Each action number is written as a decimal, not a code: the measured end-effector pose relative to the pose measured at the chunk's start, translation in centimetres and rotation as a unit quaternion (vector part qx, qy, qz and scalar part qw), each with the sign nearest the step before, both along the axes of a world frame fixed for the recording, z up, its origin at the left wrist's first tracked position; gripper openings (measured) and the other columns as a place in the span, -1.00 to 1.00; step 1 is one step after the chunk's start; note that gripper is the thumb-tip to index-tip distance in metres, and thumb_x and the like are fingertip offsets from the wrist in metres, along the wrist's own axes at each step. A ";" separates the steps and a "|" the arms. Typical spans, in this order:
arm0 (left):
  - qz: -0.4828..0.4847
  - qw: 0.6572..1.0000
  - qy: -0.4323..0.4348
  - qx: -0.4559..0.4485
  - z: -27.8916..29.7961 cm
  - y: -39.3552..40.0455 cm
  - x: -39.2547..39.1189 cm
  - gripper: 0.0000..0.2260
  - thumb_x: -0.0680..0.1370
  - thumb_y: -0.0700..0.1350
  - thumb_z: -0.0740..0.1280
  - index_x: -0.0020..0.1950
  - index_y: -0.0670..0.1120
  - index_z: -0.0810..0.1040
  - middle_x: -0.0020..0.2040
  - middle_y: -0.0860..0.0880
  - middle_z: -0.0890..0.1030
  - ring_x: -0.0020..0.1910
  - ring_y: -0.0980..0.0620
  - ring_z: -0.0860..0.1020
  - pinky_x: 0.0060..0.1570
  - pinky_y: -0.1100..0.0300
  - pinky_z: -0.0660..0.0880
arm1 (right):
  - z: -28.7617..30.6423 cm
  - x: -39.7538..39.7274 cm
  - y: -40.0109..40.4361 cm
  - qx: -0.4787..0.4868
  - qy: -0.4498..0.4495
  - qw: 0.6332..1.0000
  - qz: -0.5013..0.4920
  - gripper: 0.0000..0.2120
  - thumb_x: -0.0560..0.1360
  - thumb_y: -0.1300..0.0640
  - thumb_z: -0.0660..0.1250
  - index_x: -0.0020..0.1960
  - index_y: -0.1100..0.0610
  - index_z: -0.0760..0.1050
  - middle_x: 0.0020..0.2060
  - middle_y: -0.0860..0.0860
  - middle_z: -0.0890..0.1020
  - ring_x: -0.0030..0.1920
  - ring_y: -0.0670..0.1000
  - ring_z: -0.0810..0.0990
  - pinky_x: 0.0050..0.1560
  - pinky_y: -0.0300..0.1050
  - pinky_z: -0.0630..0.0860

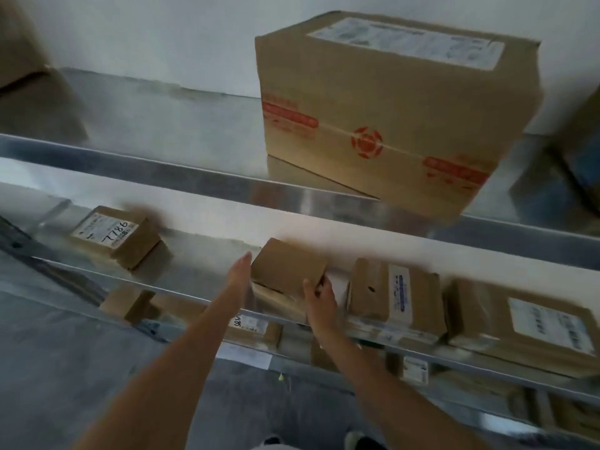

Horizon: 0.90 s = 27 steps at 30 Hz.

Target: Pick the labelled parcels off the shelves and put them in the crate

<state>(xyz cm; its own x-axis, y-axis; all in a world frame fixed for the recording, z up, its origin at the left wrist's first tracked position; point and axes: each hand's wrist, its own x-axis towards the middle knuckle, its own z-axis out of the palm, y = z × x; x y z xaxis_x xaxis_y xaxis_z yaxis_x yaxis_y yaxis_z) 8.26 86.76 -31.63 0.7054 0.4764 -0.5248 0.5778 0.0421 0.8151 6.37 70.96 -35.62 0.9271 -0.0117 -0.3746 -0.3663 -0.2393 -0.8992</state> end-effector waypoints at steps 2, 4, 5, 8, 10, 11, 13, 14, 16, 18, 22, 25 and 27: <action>-0.013 0.999 0.005 -0.030 -0.3 0.7 0.4 -0.55 0.68 0.01 0.08 0.41 -0.29 0.37 0.40 -0.21 0.42 0.39 -0.15 0.37 0.36 0.10 0.24 | 0.1 -0.4 1.0 0.017 0.017 1.000 -0.006 -0.57 0.63 0.00 0.19 0.46 0.10 0.28 0.23 -0.02 0.52 0.14 -0.06 0.50 -0.11 -0.51 0.39; -0.015 0.998 0.005 -0.054 -0.7 1.4 0.2 -0.55 0.67 0.03 0.10 0.41 -0.27 0.38 0.39 -0.20 0.43 0.33 -0.14 0.41 0.28 0.12 0.28 | 0.1 -0.5 1.9 0.019 0.026 0.999 -0.018 -0.55 0.63 -0.02 0.19 0.47 0.09 0.26 0.22 0.00 0.52 0.09 -0.08 0.48 -0.26 -0.57 0.36; -0.017 0.998 0.007 -0.065 -0.9 1.7 -0.2 -0.55 0.66 0.03 0.11 0.41 -0.26 0.38 0.39 -0.19 0.43 0.29 -0.12 0.42 0.24 0.14 0.29 | 0.1 -0.7 2.2 0.020 0.027 0.999 -0.026 -0.54 0.63 -0.04 0.18 0.48 0.08 0.25 0.25 0.02 0.52 0.09 -0.07 0.48 -0.23 -0.51 0.40; -0.004 0.995 0.002 -0.104 -0.8 2.4 -1.1 -0.57 0.65 0.01 0.15 0.40 -0.24 0.39 0.37 -0.15 0.44 0.15 -0.04 0.43 0.16 0.18 0.33 | 0.4 -0.9 2.9 0.020 0.036 0.998 -0.039 -0.50 0.63 -0.09 0.17 0.50 0.06 0.21 0.30 0.01 0.48 0.18 -0.02 0.47 0.06 -0.22 0.40; 0.001 0.991 0.007 -0.137 -0.4 2.7 -1.5 -0.60 0.65 -0.02 0.15 0.41 -0.23 0.37 0.30 -0.12 0.45 0.11 -0.03 0.41 0.13 0.18 0.34 | 0.5 -1.3 3.1 0.026 0.027 0.998 -0.049 -0.51 0.62 -0.09 0.18 0.49 0.01 0.18 0.28 -0.04 0.47 0.19 -0.04 0.46 0.18 -0.14 0.41; -0.003 0.989 0.012 -0.144 0.0 2.9 -1.9 -0.62 0.66 -0.04 0.13 0.41 -0.23 0.36 0.28 -0.13 0.45 0.14 -0.06 0.41 0.15 0.17 0.35 | 0.5 -1.4 3.1 0.028 0.019 0.998 -0.061 -0.53 0.61 -0.11 0.20 0.46 -0.04 0.20 0.27 -0.05 0.48 0.19 -0.04 0.48 0.24 -0.09 0.43; -0.004 0.988 0.011 -0.152 0.1 3.4 -2.3 -0.64 0.67 -0.08 0.11 0.41 -0.21 0.38 0.33 -0.13 0.45 0.23 -0.09 0.43 0.20 0.15 0.36 | 0.3 -1.7 3.1 0.015 0.007 0.996 -0.086 -0.61 0.57 -0.19 0.22 0.33 -0.11 0.28 0.22 -0.04 0.52 0.18 0.00 0.52 0.28 0.05 0.48; -0.012 0.989 0.004 -0.146 -0.2 3.8 -2.4 -0.65 0.67 -0.08 0.10 0.41 -0.18 0.39 0.34 -0.13 0.45 0.26 -0.09 0.43 0.19 0.13 0.37 | 0.4 -1.8 3.0 0.015 0.008 0.995 -0.093 -0.65 0.56 -0.21 0.22 0.28 -0.11 0.32 0.18 -0.04 0.54 0.16 0.02 0.54 0.25 0.07 0.50; -0.013 0.990 -0.016 -0.139 -0.6 4.5 -2.7 -0.70 0.67 -0.08 0.05 0.31 -0.11 0.44 0.24 -0.13 0.47 0.19 -0.07 0.44 0.12 0.12 0.37 | 0.9 -1.9 2.9 0.040 0.017 0.994 -0.104 -0.72 0.58 -0.20 0.20 0.21 -0.11 0.38 0.10 -0.07 0.54 0.08 -0.04 0.55 0.18 -0.01 0.53; -0.002 0.990 -0.034 -0.140 -0.8 4.9 -3.2 -0.76 0.67 -0.08 0.02 0.19 -0.06 0.44 0.17 -0.10 0.47 0.11 -0.01 0.43 0.11 0.11 0.39 | 1.5 -2.1 2.8 0.064 0.038 0.992 -0.103 -0.80 0.59 -0.20 0.17 0.12 -0.14 0.42 0.07 -0.09 0.54 0.03 -0.08 0.54 0.16 -0.05 0.51; -0.009 0.986 -0.084 -0.141 -0.5 5.3 -4.1 -0.66 0.69 -0.06 0.00 0.29 -0.13 0.48 0.13 -0.06 0.53 0.11 -0.02 0.46 0.13 0.11 0.41 | 1.7 -2.4 2.5 0.084 0.067 0.988 -0.109 -0.57 0.58 -0.27 0.12 0.25 -0.03 0.50 0.18 0.01 0.57 0.15 0.07 0.55 0.24 0.04 0.48; -0.012 0.987 -0.108 -0.121 0.1 5.4 -4.3 -0.62 0.69 -0.08 -0.02 0.27 -0.14 0.53 0.10 -0.07 0.57 0.12 0.01 0.46 0.19 0.13 0.34 | 1.8 -2.7 2.3 0.079 0.065 0.986 -0.134 -0.48 0.57 -0.29 0.10 0.24 0.07 0.52 0.12 0.08 0.62 0.13 0.09 0.56 0.27 0.07 0.46; -0.011 0.986 -0.107 -0.126 0.3 5.4 -4.3 -0.62 0.69 -0.06 -0.01 0.30 -0.11 0.52 0.20 -0.07 0.58 0.21 0.01 0.47 0.32 0.08 0.28 | 1.7 -2.9 2.3 0.090 0.063 0.984 -0.143 -0.49 0.57 -0.29 0.10 0.15 0.09 0.56 0.05 0.11 0.67 0.11 0.09 0.60 0.28 0.04 0.45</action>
<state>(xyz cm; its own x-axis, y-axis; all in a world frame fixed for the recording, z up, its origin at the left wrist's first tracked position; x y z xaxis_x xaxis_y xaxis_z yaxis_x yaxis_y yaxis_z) 3.96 92.17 -31.35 0.8216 0.3330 -0.4627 0.3966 0.2492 0.8835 3.51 73.23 -33.88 0.8418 -0.1885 -0.5058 -0.5063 0.0494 -0.8609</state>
